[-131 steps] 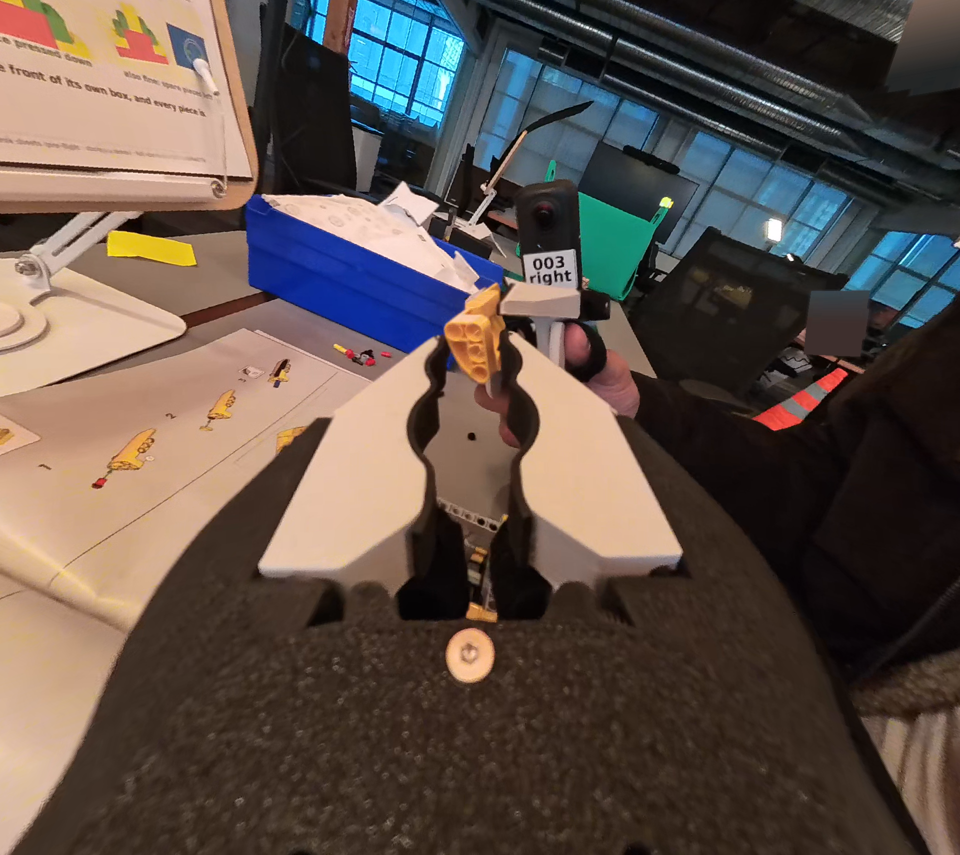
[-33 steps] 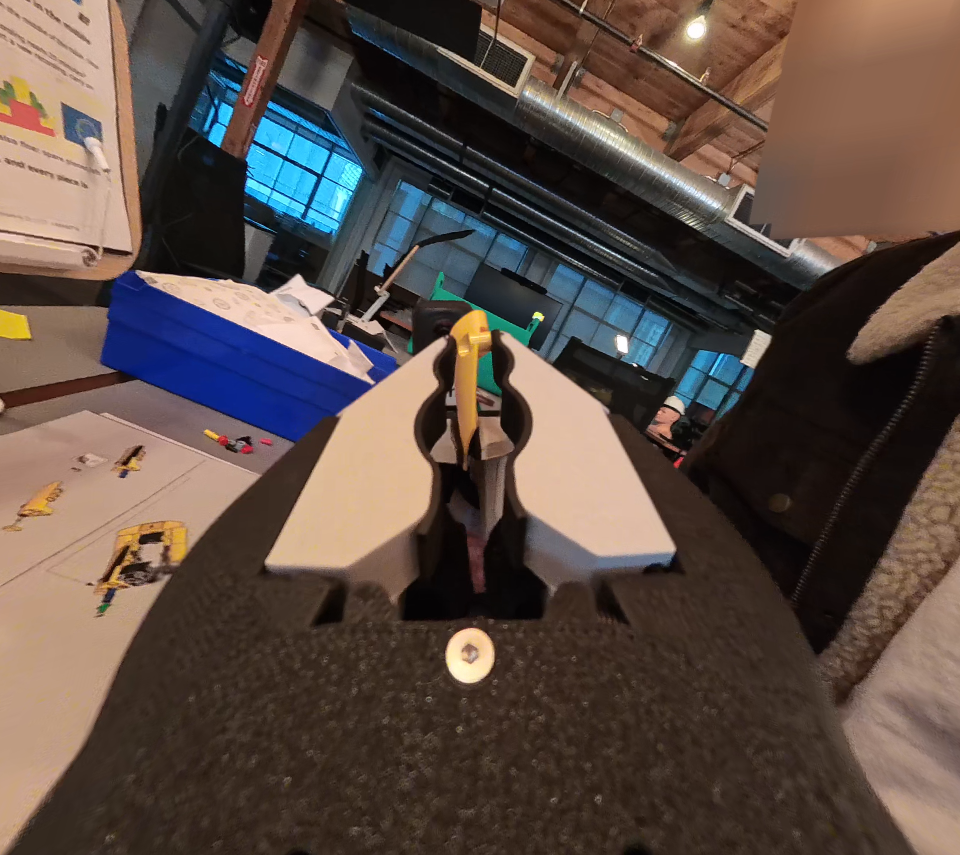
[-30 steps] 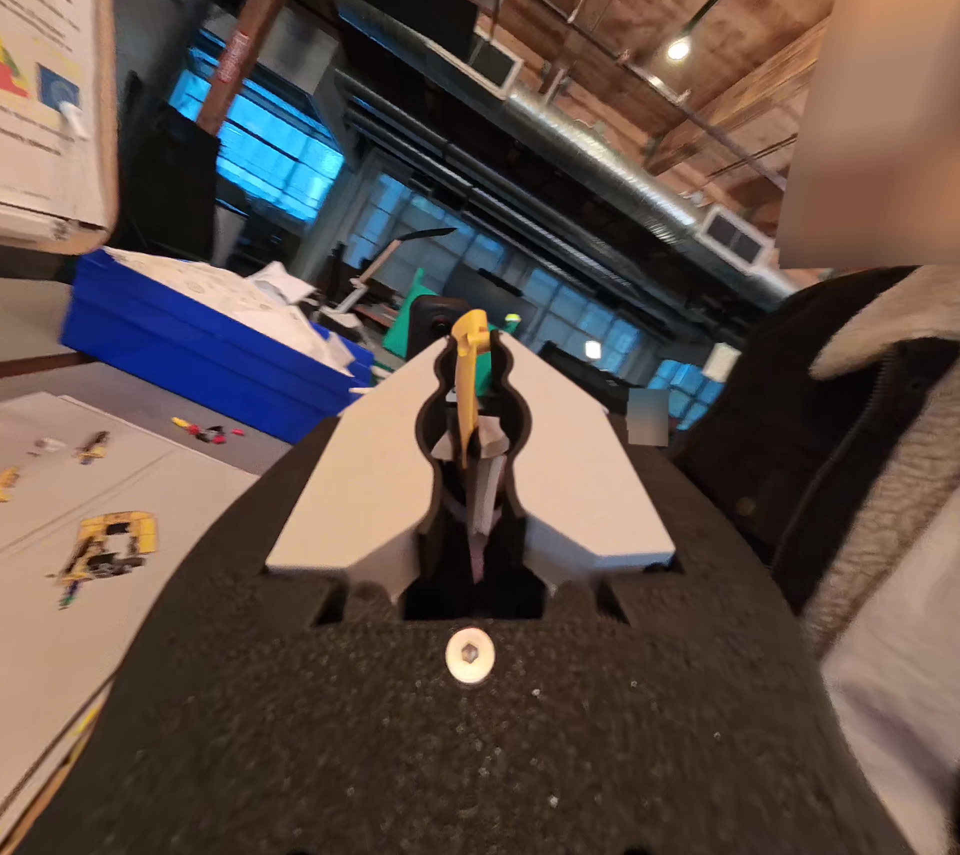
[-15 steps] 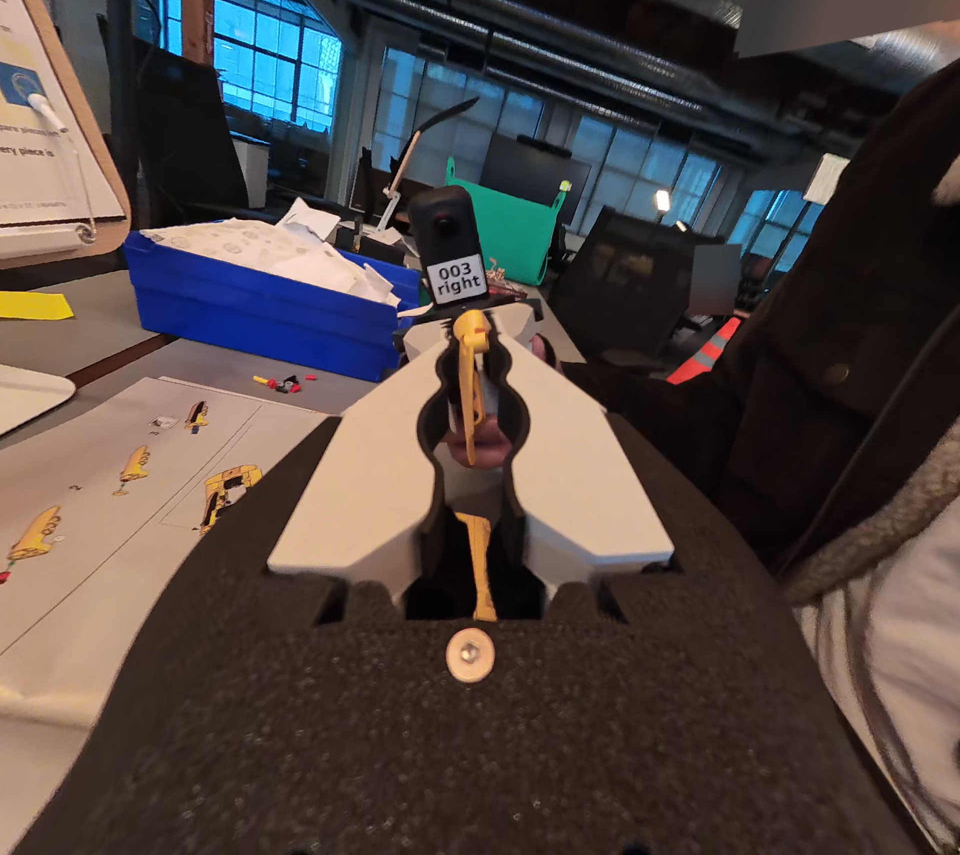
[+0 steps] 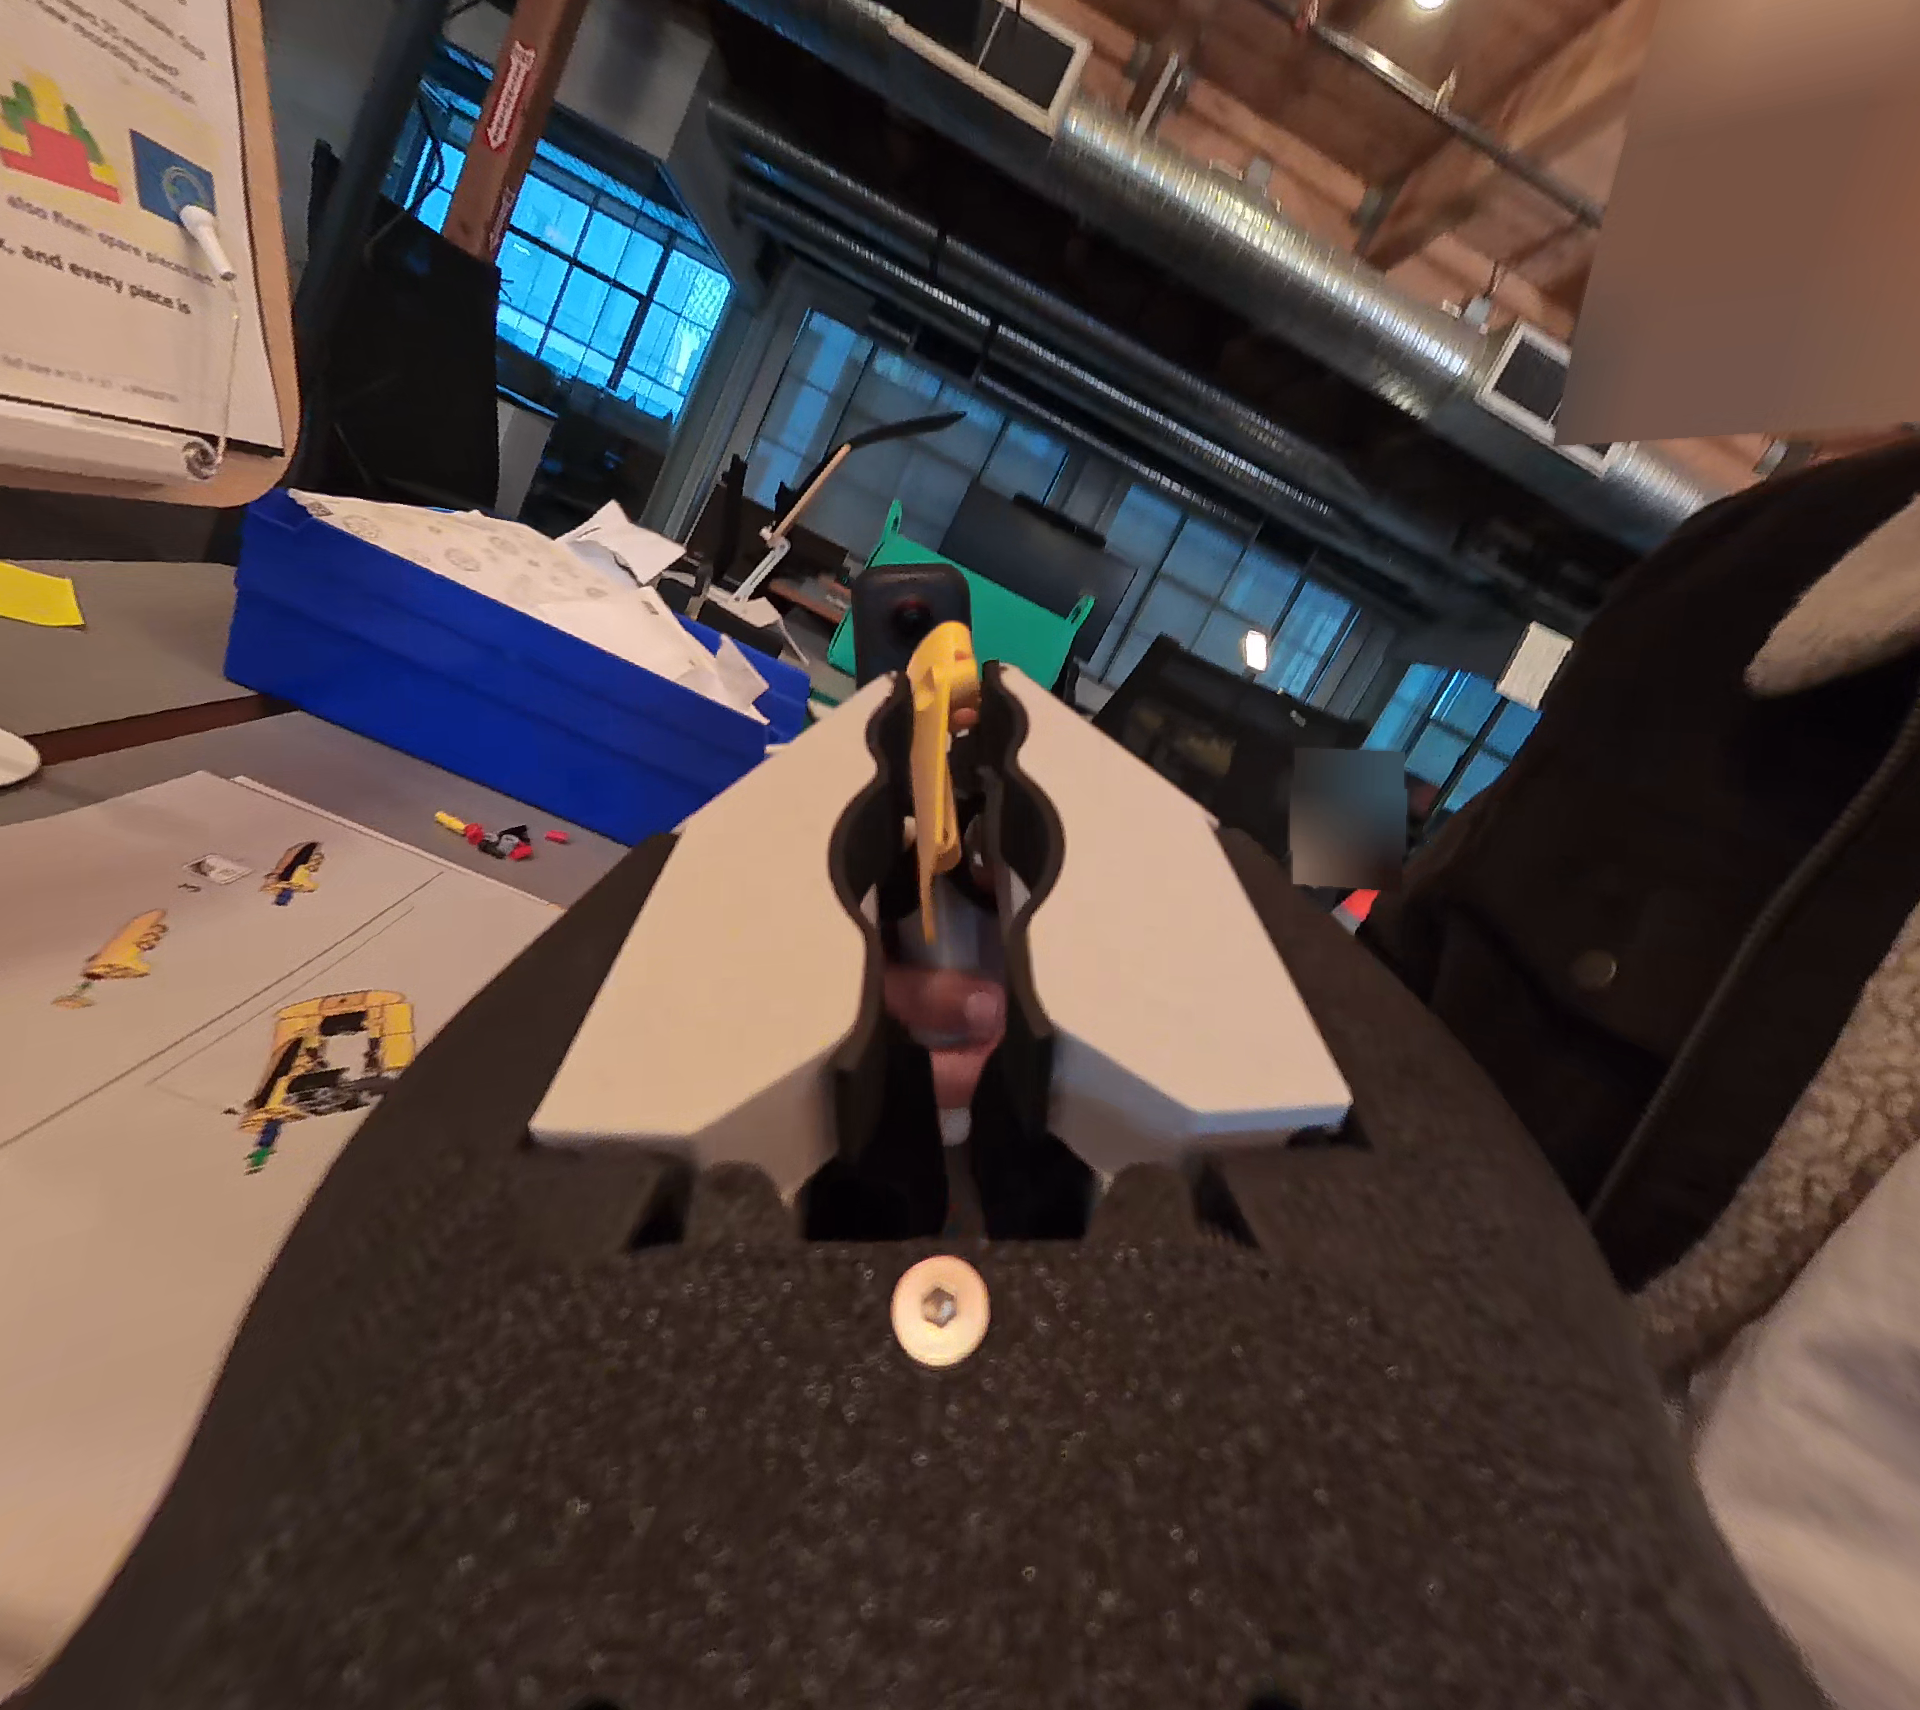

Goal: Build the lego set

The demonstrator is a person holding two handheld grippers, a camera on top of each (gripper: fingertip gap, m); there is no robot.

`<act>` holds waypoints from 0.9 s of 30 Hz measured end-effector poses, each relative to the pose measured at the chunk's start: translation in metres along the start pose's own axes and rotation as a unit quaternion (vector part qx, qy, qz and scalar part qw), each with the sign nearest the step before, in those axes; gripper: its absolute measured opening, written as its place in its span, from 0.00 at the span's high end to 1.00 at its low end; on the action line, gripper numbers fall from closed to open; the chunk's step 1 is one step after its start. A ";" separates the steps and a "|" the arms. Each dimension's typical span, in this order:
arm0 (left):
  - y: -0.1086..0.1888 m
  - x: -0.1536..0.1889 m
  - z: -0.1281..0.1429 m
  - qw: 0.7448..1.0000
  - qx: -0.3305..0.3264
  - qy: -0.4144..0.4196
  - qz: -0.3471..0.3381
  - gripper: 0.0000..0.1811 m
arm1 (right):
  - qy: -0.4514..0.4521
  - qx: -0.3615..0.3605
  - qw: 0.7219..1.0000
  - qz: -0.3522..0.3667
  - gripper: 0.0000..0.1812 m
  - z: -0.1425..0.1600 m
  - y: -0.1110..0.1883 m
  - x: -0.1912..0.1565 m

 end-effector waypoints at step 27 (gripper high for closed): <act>-0.001 0.005 -0.006 0.997 0.020 0.068 0.020 0.94 | 0.009 0.028 0.999 -0.017 0.91 0.003 -0.009 -0.006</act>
Point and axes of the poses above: each gripper's, where its closed fingertips meet, y back along the fingers, z out of its underside, x = y × z across the jaws, the point moved 4 cm from there along y, back along the fingers, and after that the axes turned 5 degrees about -z, right-handed, at the moved point
